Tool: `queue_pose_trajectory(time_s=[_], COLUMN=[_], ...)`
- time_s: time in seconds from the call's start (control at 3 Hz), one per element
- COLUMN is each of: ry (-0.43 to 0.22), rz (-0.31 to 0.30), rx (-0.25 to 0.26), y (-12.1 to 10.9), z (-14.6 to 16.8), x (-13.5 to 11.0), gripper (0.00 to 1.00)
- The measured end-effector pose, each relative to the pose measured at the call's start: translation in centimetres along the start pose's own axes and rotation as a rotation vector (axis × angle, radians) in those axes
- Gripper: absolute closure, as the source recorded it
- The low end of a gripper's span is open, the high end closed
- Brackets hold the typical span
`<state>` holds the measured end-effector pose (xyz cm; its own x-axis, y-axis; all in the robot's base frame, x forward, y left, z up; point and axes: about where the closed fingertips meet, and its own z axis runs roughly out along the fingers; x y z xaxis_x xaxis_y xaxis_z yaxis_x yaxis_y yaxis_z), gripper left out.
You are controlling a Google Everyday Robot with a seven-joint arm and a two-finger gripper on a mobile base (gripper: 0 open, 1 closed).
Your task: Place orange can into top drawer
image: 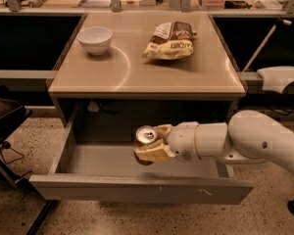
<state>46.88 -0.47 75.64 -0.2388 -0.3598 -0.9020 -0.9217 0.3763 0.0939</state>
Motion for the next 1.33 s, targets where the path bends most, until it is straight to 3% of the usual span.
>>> queue_pose_trajectory(time_s=[0.33, 1.33], ry=[0.019, 0.139], rz=[0.014, 0.089], rx=[0.023, 0.210], y=[-0.8, -8.6], z=[0.3, 4.0], x=[1.3, 9.2], gripper=[1.00, 1.00])
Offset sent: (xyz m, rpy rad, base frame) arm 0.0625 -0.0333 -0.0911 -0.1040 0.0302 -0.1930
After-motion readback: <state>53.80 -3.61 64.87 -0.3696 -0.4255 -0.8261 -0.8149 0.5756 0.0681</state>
